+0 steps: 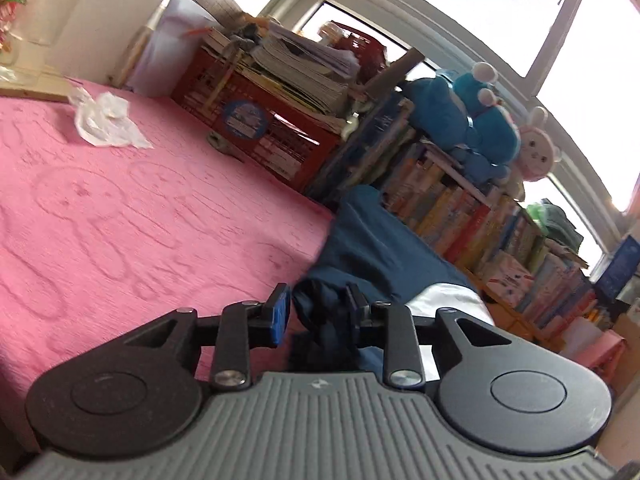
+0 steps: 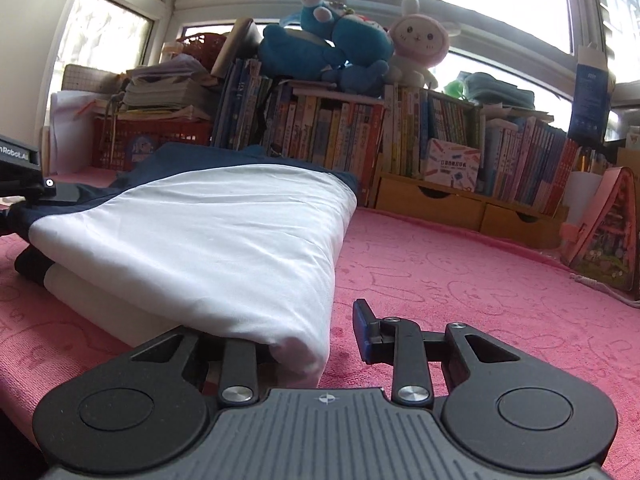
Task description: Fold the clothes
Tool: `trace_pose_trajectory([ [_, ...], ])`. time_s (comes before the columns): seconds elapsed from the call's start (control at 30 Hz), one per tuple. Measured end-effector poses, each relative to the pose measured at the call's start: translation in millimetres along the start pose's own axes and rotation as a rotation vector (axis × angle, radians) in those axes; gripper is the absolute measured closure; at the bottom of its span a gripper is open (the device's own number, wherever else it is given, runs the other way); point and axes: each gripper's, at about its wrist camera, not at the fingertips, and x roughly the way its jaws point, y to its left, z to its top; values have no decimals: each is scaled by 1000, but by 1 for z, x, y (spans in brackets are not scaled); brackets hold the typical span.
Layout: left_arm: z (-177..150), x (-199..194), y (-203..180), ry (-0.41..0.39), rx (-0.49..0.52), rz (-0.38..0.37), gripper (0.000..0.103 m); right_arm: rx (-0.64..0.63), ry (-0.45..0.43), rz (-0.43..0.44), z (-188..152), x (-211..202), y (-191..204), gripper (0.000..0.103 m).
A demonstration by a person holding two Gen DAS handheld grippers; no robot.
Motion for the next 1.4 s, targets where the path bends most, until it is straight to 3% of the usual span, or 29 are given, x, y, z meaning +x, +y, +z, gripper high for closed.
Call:
trace_pose_trajectory([
  [0.03,3,-3,5,-10,2,66,77,3,-4,4,0,0,0,73],
  [0.1,7,-11,4,-40,112,224,80,2,-16,11,0,-1,1,84],
  [0.13,8,-18,-1,-57,189,242,80,6,-18,9,-1,-2,1,84],
  [0.27,3,-56,-52,-96,589,83,71,35,-24,37,-2,-2,-4,84],
  [0.33,-9,-70,-83,-91,840,-36,58,52,-29,61,0,-2,-8,84],
  [0.4,-26,-81,-107,-73,1063,-184,36,62,-36,81,3,-3,-12,84],
  [0.47,-42,-88,-123,-37,1242,-335,35,69,-42,99,5,-4,-16,84],
  [0.57,-64,-86,-137,-25,1442,-450,34,80,-52,125,8,-5,-21,84],
  [0.77,-87,-62,-151,21,1578,-545,33,82,-56,151,11,-6,-25,84],
  [0.87,-107,-52,-156,6,1692,-527,36,91,-58,155,11,-7,-25,84],
  [1.03,-130,-39,-164,-45,1827,-475,55,99,-63,156,10,-9,-25,84],
  [1.1,-133,-35,-167,-29,1844,-456,92,97,-63,146,9,-9,-24,84],
  [1.13,-134,-32,-169,-10,1844,-442,97,95,-63,141,9,-10,-23,84],
  [1.27,-129,-32,-168,15,1833,-414,99,90,-63,120,8,-11,-21,84],
  [1.4,-120,-27,-156,36,1840,-329,99,89,-59,107,6,-12,-20,85],
])
